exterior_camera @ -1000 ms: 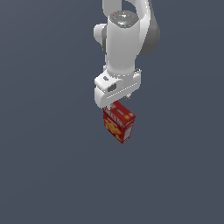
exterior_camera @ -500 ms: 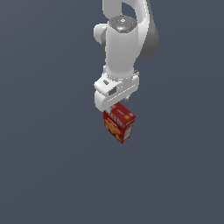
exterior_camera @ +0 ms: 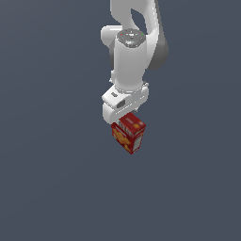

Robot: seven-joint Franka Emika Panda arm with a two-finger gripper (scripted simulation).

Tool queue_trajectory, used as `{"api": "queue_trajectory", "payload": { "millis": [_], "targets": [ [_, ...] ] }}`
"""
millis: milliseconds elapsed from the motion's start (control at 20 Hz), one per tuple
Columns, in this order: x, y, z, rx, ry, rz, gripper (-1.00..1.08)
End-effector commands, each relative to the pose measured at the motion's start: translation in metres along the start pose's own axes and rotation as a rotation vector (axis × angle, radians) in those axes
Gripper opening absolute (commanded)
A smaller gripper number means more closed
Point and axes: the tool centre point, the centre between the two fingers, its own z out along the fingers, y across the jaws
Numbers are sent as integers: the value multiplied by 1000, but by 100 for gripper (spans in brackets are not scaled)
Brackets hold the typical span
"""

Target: Pick up the object and move it to a goal position.

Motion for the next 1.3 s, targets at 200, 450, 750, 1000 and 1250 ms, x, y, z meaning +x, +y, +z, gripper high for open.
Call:
{"api": "queue_trajectory", "payload": {
  "millis": [200,450,750,1000,1250],
  "targets": [
    [0,0,24,0,0,-2,100],
    [1,0,27,0,0,-3,-100],
    [1,0,27,0,0,-3,-100],
    [0,2,26,0,0,-2,-100],
    [-8,17,26,0,0,-2,-100]
  ]
}}
